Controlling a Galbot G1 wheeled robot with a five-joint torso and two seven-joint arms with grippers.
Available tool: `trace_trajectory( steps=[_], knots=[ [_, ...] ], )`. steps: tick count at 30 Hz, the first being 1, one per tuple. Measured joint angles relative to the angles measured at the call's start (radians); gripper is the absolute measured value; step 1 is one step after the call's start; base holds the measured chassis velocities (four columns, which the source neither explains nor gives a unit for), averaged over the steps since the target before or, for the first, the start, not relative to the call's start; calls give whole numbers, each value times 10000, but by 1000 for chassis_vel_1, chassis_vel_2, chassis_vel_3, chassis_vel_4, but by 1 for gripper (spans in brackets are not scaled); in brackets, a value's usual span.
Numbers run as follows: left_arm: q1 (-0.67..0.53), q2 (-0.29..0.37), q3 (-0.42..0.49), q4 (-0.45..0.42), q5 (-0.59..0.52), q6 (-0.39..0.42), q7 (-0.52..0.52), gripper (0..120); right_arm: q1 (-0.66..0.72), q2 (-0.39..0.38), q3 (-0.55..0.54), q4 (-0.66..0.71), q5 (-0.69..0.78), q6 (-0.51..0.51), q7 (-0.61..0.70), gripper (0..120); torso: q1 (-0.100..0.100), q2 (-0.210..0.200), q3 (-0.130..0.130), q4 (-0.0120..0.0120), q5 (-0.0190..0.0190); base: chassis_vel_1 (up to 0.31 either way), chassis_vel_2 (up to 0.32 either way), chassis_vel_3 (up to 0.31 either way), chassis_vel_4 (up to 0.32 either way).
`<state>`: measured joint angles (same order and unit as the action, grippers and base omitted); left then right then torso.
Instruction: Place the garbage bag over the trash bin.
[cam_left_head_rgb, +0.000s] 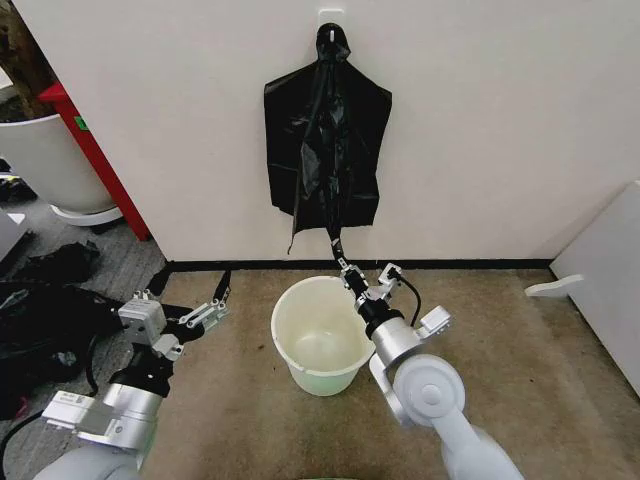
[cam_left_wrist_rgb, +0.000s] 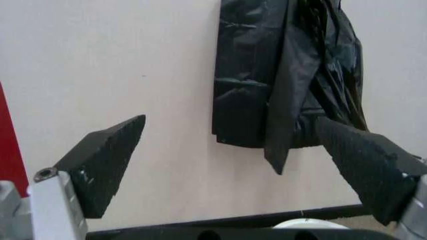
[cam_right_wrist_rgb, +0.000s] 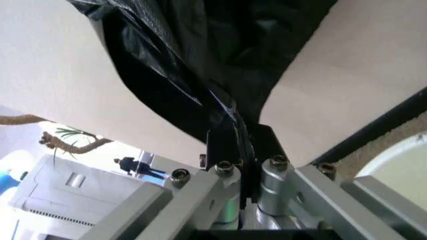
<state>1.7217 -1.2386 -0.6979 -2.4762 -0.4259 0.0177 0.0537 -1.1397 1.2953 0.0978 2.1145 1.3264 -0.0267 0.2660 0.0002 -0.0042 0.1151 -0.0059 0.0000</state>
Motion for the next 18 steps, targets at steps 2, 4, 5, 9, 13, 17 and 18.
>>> trace_trajectory(
  steps=[2,4,5,9,13,17,18],
  knots=[
    [-16,32,1,0,-22,3,-3,100,41,-8,0,-6,0,0,0,0,0,0,0,0,0,0,0,0,0],
    [-98,163,-2,31,-98,30,-14,100,186,-14,23,-34,-5,0,-32,0,0,0,0,0,0,0,0,0,0],
    [-147,237,-4,57,-134,49,-25,100,291,-13,42,-49,-35,0,-64,0,0,0,0,-1,0,0,0,0,0],
    [-308,453,2,129,-242,136,-54,100,639,-31,83,-93,-70,0,-99,0,0,0,1,0,0,0,0,0,0],
    [-599,788,99,179,-445,327,-128,100,999,-168,122,-142,-58,-18,-97,0,0,0,0,0,-1,0,0,0,0],
    [-1056,1423,196,232,-810,627,-261,100,1119,-278,124,-194,-77,-53,-127,0,0,0,1,2,-2,0,0,0,0],
    [-1318,1790,235,248,-1113,795,-389,100,1145,-310,112,-216,-92,-67,-137,0,0,0,1,1,-3,0,0,0,0]
  ],
)
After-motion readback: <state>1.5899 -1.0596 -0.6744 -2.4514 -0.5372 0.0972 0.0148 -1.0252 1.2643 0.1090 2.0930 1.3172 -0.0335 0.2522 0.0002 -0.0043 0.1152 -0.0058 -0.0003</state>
